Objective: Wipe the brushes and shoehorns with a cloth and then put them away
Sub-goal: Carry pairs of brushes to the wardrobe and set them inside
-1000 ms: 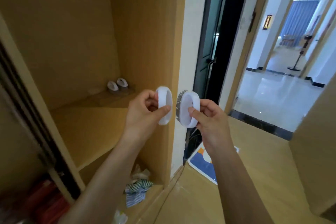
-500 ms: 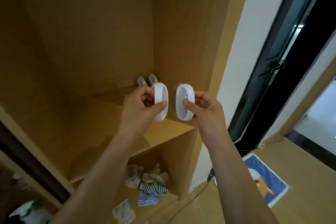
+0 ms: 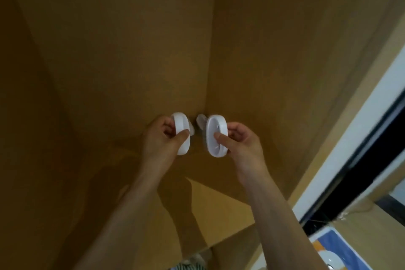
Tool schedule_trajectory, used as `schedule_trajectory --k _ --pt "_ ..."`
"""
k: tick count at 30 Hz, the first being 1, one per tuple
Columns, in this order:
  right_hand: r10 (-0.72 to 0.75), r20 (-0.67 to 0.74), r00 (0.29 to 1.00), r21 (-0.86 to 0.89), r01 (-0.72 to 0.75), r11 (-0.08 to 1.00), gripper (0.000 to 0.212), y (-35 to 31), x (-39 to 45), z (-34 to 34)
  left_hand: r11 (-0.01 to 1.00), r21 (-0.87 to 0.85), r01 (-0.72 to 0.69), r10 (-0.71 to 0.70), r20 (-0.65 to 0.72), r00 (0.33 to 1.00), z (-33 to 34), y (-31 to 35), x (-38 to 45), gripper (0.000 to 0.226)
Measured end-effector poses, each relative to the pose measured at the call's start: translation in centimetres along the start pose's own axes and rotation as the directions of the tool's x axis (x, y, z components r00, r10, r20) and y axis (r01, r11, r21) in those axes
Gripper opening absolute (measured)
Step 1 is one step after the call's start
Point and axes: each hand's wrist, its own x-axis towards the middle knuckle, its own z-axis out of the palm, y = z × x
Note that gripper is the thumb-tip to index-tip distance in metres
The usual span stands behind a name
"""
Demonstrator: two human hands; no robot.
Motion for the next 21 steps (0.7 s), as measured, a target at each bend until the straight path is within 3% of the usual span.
schedule_trajectory --k 9,21 --pt "0.076 0.063 0.995 0.047 -0.079 0.996 0.021 3.1 7.3 3.8 0.994 0.052 0.098 -0.092 -0.107 0.990 -0.7 -4.6 8.5 0.017" --pt "0.132 0.151 0.980 0.058 -0.142 0.988 0.025 5.5 14.7 5.1 0.916 0.360 0.177 -0.143 -0.120 0.982 2.4 -9.6 16.6 0.024"
